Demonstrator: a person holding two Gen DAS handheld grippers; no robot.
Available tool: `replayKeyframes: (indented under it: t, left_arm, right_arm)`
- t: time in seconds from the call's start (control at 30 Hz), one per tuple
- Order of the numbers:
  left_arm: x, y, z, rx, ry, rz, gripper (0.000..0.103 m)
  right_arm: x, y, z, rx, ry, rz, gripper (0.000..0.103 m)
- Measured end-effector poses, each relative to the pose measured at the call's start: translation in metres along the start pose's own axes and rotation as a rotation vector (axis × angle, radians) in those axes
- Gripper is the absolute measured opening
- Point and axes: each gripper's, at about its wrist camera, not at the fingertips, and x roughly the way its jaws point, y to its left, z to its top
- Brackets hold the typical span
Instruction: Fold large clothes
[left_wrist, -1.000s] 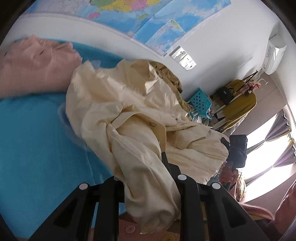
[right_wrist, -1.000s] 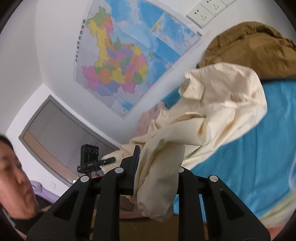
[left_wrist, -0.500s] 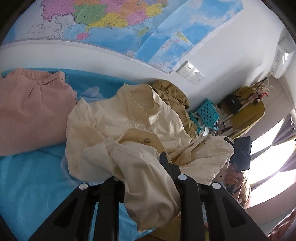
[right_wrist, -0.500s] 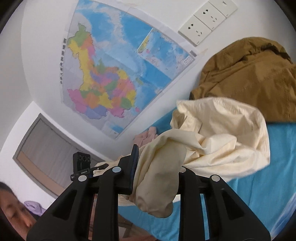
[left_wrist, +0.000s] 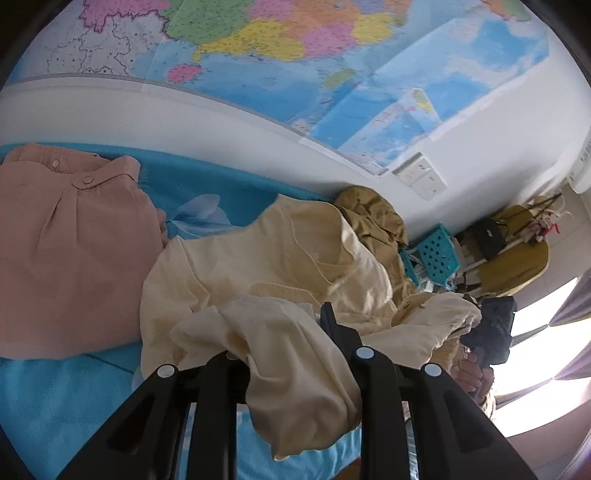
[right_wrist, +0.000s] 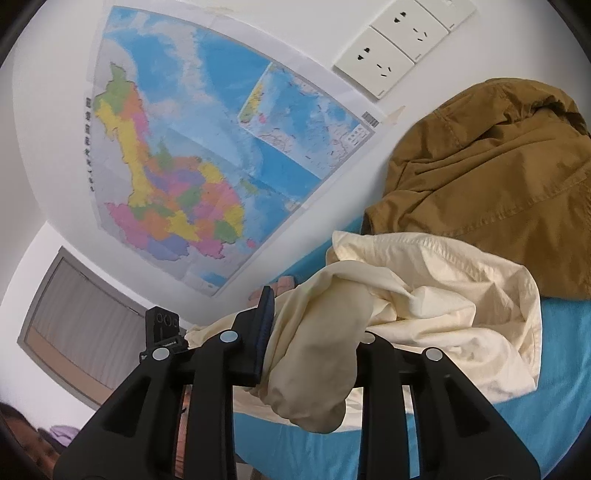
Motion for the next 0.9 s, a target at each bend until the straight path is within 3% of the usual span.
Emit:
replayKeyframes:
  t: [0.53,0.9]
  left_arm:
    - [0.028,-0.008,0.008,0.081,-0.077,0.17,0.023]
    - [0.041,-0.013,0.011,0.145,-0.097,0.224,0.023]
  right_arm:
    - [0.023,-0.014,0.017,-0.002,0.0,-0.055,0.026]
    - [0.035,-0.032,0.025,0.029,0.003,-0.086,0.026]
